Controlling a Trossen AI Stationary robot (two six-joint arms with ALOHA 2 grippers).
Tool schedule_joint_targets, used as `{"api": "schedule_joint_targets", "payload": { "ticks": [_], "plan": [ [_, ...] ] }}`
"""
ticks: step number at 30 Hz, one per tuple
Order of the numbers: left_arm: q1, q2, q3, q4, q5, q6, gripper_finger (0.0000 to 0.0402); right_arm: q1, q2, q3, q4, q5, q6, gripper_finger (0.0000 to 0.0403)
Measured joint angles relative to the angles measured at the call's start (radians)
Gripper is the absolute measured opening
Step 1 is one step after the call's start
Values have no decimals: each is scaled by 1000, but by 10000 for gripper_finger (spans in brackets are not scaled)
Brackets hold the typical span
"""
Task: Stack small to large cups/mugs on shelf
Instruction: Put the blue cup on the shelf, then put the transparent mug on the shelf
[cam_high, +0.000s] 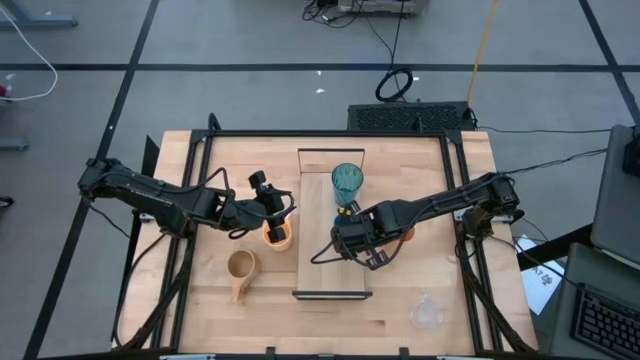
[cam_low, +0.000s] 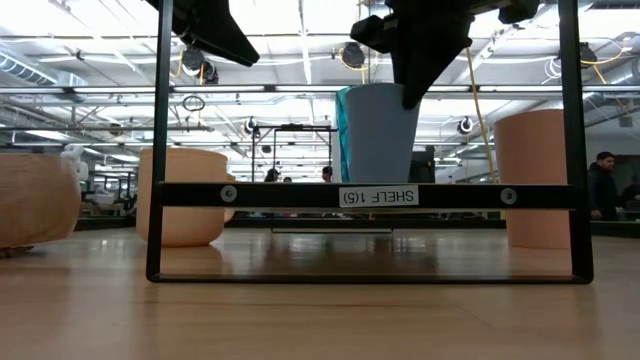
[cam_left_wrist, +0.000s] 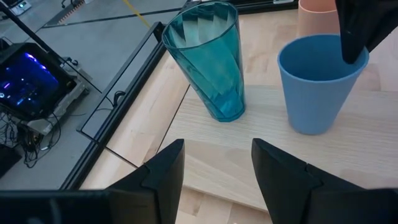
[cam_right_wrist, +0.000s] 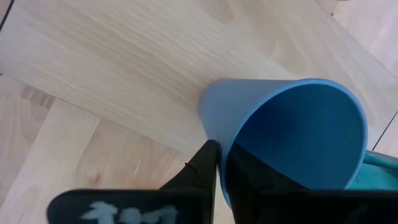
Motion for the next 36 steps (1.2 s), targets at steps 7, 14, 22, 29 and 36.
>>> {"api": "schedule_joint_targets", "payload": {
  "ticks": [7, 14, 22, 29, 36],
  "plan": [
    [0, 0, 0, 0, 0, 0, 189, 0, 0, 0, -1, 0, 1, 21],
    [0, 0, 0, 0, 0, 0, 189, 0, 0, 0, 0, 1, 17, 56],
    [0, 0, 0, 0, 0, 0, 189, -1, -3, 1, -1, 1, 37, 121],
    [-2, 0, 0, -2, 0, -1, 189, -1, -11, 18, -13, 2, 82, 145],
    [-2, 0, 0, -1, 0, -1, 189, 2, -18, 51, -94, 1, 177, 148]
  ]
}}
